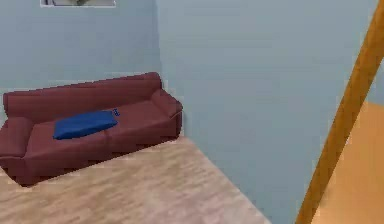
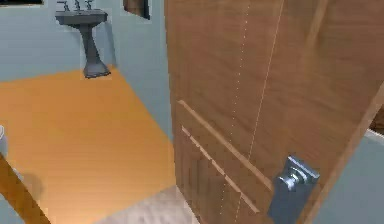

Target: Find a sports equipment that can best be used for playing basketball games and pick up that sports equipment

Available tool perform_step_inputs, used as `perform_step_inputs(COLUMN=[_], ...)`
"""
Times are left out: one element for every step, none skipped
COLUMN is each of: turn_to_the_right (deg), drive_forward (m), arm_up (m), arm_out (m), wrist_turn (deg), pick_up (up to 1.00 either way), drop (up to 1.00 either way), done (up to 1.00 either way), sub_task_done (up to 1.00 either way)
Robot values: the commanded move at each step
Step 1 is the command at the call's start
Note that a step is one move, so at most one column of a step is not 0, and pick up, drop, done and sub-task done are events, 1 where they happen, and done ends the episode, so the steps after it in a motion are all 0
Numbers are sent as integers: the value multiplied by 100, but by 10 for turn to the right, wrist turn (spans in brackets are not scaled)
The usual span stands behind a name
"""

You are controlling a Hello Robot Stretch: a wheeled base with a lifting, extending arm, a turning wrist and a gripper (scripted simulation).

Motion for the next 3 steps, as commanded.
perform_step_inputs(turn_to_the_right=[450, 60, 0], drive_forward=[0, 0, 100], arm_up=[0, 0, 0], arm_out=[0, 0, 0], wrist_turn=[0, 0, 0], pick_up=[0, 0, 0], drop=[0, 0, 0], done=[0, 0, 0], sub_task_done=[0, 0, 0])
